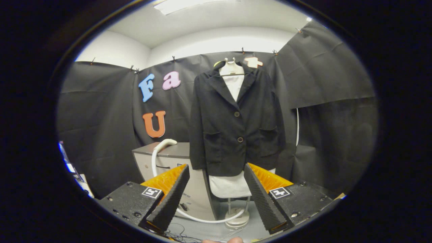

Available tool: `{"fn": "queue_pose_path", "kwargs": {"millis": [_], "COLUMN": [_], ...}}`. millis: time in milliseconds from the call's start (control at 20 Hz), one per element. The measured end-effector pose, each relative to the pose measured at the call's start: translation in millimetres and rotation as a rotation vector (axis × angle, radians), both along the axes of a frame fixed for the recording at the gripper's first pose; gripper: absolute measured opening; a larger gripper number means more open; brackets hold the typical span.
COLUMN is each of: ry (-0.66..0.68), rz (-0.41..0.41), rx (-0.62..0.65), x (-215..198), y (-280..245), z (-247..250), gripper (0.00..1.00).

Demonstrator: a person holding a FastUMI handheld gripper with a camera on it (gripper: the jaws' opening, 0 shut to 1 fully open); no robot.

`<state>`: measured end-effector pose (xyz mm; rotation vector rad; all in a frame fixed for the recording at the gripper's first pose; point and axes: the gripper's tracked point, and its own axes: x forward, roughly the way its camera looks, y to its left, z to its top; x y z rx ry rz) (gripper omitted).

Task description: Iron the clothes twice with a garment steamer, once on the left side and once on the right side.

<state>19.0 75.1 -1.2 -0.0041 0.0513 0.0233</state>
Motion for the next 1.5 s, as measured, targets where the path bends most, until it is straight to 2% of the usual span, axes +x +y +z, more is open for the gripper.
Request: {"fn": "queue_pose_path", "kwargs": {"millis": [400, 750, 1000, 1350, 1500], "ry": [-0.011, 0.038, 0.119, 0.186, 0.256], "rz": [0.064, 0.192, 0.306, 0.38, 0.36], "rx": [-0.036, -0.042, -0.011, -0.015, -0.011], "x": [45.9, 84.4, 115.9, 204.7, 252.1], "y": [103.6, 194.2, 249.2, 310.9, 326.1], "z": [19.2, 25.6, 17.6, 20.7, 10.8], "gripper": [1.0, 1.0, 1.0, 1.0, 1.0]}}
